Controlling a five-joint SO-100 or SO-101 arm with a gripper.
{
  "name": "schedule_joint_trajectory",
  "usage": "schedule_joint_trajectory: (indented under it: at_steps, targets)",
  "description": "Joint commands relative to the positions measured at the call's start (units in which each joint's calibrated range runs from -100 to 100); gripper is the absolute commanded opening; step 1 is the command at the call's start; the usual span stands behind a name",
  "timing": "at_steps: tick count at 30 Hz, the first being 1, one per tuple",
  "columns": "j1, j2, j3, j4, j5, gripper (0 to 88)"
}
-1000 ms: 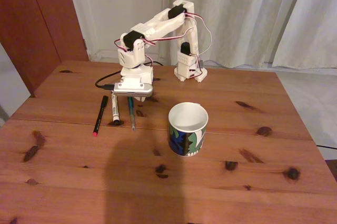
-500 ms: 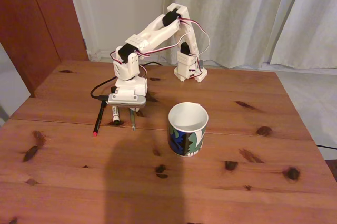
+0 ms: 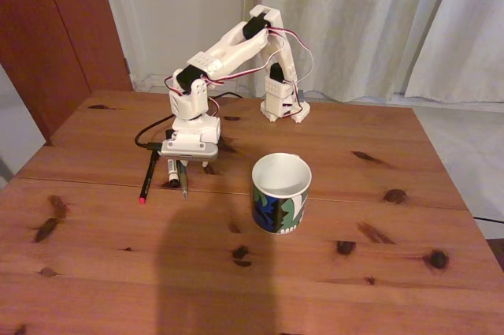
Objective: Clean up the desk and place the pens and markers into the cup
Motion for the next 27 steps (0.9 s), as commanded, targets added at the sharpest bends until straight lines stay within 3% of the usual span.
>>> schedule_joint_trajectory:
  at_steps: [1,14,27]
  targets:
    - [0.1,-1.3,-3.6,-1.4,0.4,17.1]
    - [1.6,-0.7,-10.3,-1.4,0.5,17.2]
    - [2.1,-0.4,-6.1,-1.4,0.7,17.2]
